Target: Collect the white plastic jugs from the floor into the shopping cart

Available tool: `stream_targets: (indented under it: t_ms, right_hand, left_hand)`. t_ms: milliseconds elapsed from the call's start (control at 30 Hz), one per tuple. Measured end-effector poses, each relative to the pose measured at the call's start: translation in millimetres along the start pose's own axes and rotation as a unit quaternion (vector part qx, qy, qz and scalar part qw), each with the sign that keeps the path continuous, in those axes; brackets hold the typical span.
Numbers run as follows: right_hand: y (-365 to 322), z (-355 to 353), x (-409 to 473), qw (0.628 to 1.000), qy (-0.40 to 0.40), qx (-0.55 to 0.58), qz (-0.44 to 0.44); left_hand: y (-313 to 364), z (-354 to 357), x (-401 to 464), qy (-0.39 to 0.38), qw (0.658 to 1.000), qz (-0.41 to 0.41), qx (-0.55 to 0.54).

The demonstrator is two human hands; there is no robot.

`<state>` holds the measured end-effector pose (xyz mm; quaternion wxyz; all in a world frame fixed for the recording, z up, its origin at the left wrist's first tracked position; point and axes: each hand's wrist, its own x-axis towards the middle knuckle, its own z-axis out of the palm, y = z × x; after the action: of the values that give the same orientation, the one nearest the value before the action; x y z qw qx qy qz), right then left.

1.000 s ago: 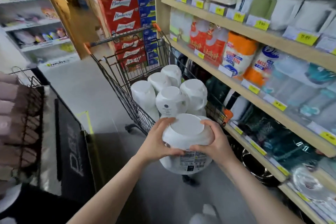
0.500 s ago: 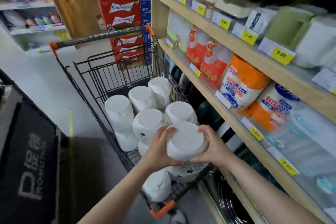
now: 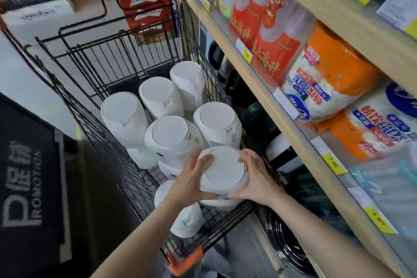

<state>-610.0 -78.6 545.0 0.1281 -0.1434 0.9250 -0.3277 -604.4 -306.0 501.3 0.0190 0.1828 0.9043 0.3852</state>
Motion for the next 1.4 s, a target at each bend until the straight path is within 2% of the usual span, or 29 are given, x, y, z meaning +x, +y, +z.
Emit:
stream_targets:
  t_ms: [133,333,467,533,733,900,967,1100,1300,1400]
  right_hand:
    - [-4.5,-14.4,-0.1,0.999,-0.045,-0.018,0.015]
    - [-23.3,-44.2,2.2,0.986,-0.138,0.014,0.095]
    - [-48.5,-76.5,-9.4,0.974,-0.142,0.034,0.171]
    - [-56.8,-86.5,-27.0,0.969,-0.116,0.048,0.213]
    - [-68.5,-77.7,-113.3,0.945,0.029,0.077,0.316]
    - [-84.1,-39.0,-217.9,0.903,0.084,0.102,0.410]
    - [-94.5,-21.8,-266.1,0.879,0.112,0.120,0.448]
    - [-113.8,21.5,-360.1,0.834,0.187,0.192,0.483]
    - [-143.8,92.1,-497.3,0.734,0.295,0.244,0.561]
    - [-162.4,123.8,-566.3,0.686,0.311,0.280,0.595]
  left_hand:
    - [9.9,-13.4,-0.5,-0.019,0.999,-0.001,0.041]
    - [22.8,-57.6,12.5,-0.059,0.994,0.005,0.087]
    - [40.0,-91.7,37.6,-0.083,0.989,0.031,0.118]
    - [53.7,-102.4,47.8,-0.103,0.985,0.054,0.125]
    - [90.8,-95.9,62.2,-0.167,0.967,0.163,0.105]
    - [145.4,-47.9,33.4,-0.267,0.925,0.262,0.071]
    - [170.7,-24.1,12.0,-0.317,0.902,0.286,0.055]
    - [217.3,23.8,-39.3,-0.396,0.837,0.371,0.070]
    - [272.8,71.1,-127.7,-0.445,0.778,0.437,0.072]
    - [301.8,95.2,-175.4,-0.464,0.756,0.455,0.085]
